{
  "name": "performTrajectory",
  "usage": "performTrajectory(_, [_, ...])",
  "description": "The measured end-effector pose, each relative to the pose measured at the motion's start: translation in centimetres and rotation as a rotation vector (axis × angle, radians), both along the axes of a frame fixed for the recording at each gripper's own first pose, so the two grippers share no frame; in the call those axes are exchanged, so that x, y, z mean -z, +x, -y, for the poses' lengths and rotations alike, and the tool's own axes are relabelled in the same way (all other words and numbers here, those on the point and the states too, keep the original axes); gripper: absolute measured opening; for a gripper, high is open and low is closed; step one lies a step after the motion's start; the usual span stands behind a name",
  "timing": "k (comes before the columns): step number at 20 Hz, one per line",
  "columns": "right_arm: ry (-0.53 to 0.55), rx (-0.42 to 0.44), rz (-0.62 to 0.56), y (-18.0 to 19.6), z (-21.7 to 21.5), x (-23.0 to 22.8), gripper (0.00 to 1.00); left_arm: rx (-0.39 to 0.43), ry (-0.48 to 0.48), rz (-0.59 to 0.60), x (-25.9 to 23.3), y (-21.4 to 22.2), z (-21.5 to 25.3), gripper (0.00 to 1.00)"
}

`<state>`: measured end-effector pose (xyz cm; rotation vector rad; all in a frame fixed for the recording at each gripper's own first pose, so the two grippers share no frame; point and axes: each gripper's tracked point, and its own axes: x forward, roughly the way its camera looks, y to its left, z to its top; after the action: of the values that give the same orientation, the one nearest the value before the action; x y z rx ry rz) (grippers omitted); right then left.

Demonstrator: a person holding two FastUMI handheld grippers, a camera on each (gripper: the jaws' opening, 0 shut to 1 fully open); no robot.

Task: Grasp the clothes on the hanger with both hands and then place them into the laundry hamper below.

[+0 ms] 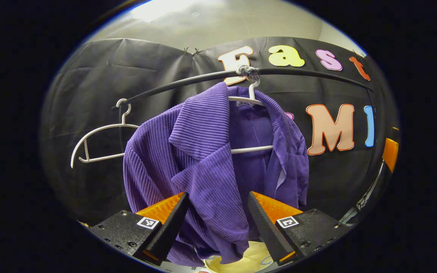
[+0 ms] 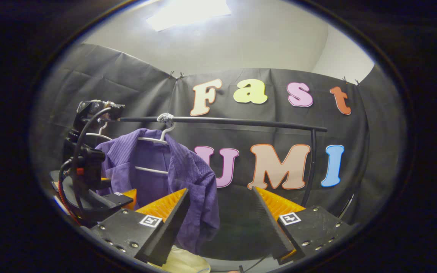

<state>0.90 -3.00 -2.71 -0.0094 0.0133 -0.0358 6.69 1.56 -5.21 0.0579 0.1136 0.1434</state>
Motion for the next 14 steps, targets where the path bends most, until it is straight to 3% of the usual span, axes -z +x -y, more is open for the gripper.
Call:
performTrajectory(1, [-0.002,0.001,-0.003,0.2,0.2,0.1,0.94,-0.006,0.002,-0.002,0.1,0.2,-0.1,0.97])
performTrajectory(2, [-0.004,0.000,-0.006,0.3,0.2,0.2,0.94,-0.008,0.001,-0.003,0.2,0.5,-0.3,0.89])
performTrajectory(8, [-0.003,-0.020,-0.010,1.8,-0.1,0.8,0.94,-0.019,-0.012,-0.021,0.5,1.4,-1.2,0.10])
performTrajectory(10, [0.002,-0.035,-0.014,2.3,-0.7,1.0,0.94,-0.012,-0.019,-0.032,0.7,1.3,-1.1,0.05])
performTrajectory(14, [0.011,-0.072,-0.024,2.7,-1.8,1.5,0.94,0.037,-0.159,-0.037,0.5,0.6,0.0,0.00])
